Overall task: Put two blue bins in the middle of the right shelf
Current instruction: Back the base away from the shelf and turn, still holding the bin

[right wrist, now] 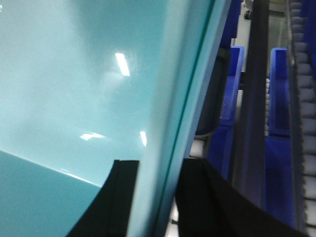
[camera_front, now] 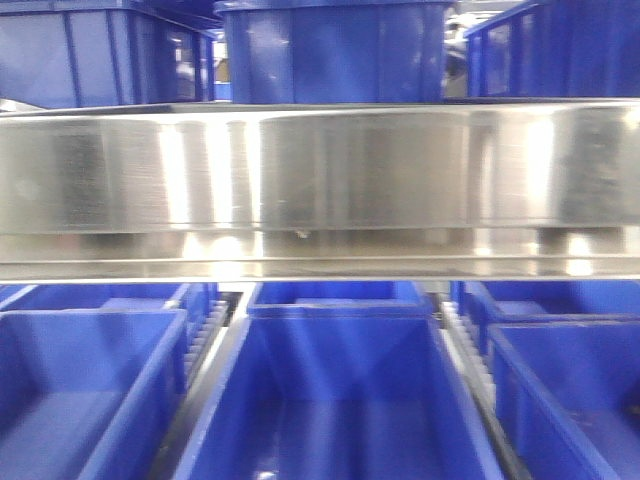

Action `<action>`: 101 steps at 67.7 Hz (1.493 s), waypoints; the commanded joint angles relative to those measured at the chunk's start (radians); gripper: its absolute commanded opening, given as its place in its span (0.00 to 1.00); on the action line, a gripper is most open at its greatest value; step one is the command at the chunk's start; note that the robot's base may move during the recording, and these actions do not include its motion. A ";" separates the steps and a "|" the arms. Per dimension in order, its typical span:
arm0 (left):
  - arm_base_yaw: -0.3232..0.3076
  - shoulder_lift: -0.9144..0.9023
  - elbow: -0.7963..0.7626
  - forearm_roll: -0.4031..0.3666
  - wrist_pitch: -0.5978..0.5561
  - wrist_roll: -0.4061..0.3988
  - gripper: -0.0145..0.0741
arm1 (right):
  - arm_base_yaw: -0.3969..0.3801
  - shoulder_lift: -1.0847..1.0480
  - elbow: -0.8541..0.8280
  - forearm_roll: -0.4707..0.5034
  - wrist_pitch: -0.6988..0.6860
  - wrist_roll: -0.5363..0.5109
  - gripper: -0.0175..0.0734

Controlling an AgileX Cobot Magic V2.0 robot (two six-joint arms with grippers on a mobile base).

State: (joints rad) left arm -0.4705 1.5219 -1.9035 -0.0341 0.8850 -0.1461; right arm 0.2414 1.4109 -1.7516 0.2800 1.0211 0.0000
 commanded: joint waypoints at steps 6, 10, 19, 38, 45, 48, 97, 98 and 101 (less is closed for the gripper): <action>-0.002 -0.022 -0.020 -0.066 -0.150 -0.009 0.04 | 0.002 -0.013 -0.013 0.045 -0.075 -0.033 0.02; -0.002 -0.022 -0.020 -0.066 -0.150 -0.009 0.04 | 0.002 -0.013 -0.013 0.045 -0.089 -0.033 0.02; -0.002 -0.022 -0.020 -0.066 -0.150 -0.009 0.04 | 0.002 -0.013 -0.013 0.045 -0.097 -0.033 0.02; -0.002 -0.022 -0.020 -0.066 -0.150 -0.009 0.04 | 0.002 -0.013 -0.013 0.045 -0.099 -0.033 0.02; -0.002 -0.022 -0.020 -0.066 -0.150 -0.009 0.04 | 0.002 -0.013 -0.013 0.045 -0.099 -0.033 0.02; -0.002 -0.022 -0.020 -0.066 -0.150 -0.009 0.04 | 0.002 -0.013 -0.013 0.045 -0.099 -0.033 0.02; -0.002 -0.022 -0.020 -0.066 -0.150 -0.009 0.04 | 0.002 -0.013 -0.013 0.045 -0.099 -0.033 0.02; -0.002 -0.022 -0.020 -0.066 -0.150 -0.009 0.04 | 0.002 -0.013 -0.013 0.045 -0.099 -0.033 0.02; -0.002 -0.022 -0.020 -0.066 -0.150 -0.009 0.04 | 0.002 -0.013 -0.013 0.045 -0.099 -0.033 0.02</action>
State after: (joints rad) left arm -0.4691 1.5219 -1.9035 -0.0300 0.8623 -0.1420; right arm 0.2414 1.4109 -1.7516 0.2823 0.9796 0.0000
